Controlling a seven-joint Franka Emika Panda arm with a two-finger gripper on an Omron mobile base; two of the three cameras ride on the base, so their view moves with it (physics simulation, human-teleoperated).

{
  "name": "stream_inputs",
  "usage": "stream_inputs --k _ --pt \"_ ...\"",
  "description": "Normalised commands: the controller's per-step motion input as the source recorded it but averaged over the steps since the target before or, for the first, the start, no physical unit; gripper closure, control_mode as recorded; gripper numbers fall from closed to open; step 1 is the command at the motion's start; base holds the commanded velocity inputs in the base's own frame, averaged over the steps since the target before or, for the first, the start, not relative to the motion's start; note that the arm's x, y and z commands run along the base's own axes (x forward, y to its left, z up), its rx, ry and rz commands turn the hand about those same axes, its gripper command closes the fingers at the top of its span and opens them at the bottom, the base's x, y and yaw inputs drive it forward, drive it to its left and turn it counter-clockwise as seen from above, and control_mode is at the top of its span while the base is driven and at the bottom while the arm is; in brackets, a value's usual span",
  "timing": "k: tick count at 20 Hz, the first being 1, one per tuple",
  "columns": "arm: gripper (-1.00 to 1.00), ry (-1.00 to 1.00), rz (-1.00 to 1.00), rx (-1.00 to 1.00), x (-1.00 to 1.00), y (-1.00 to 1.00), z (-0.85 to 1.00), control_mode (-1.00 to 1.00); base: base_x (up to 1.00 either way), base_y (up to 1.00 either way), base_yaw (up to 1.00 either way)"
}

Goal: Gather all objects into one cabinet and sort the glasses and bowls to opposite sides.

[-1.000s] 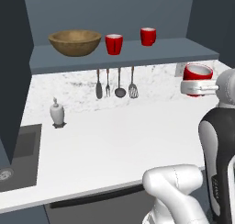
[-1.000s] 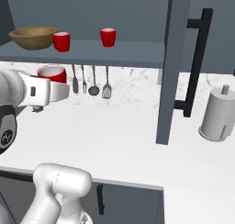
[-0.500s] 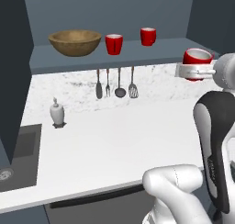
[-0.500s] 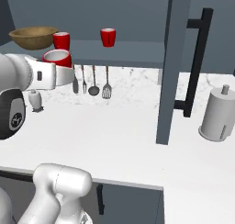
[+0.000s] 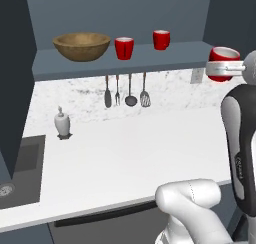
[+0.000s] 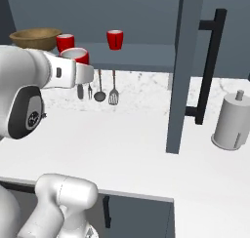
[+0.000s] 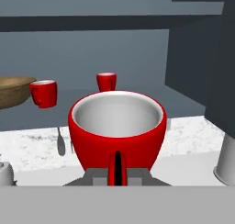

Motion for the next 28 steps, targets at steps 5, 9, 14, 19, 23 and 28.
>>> stream_inputs --k 5,9,14,19,23,28 --pt "1.00 -0.01 0.00 0.00 0.47 -0.16 0.00 -1.00 0.00 0.00 0.00" --pt "1.00 0.00 0.00 0.00 0.57 -0.26 0.03 -1.00 0.00 0.00 0.00" --pt "1.00 0.00 -0.01 0.00 0.57 -0.22 0.00 -1.00 0.00 0.00 0.00" --pt "1.00 0.00 -0.01 0.00 0.55 -0.12 -0.01 -1.00 0.00 0.00 0.00" --pt "1.00 0.00 -0.01 0.00 0.47 -0.06 -0.09 -1.00 0.00 0.00 0.00" --pt "1.00 0.00 0.00 0.00 0.63 0.00 -0.14 -1.00 0.00 0.00 0.00"
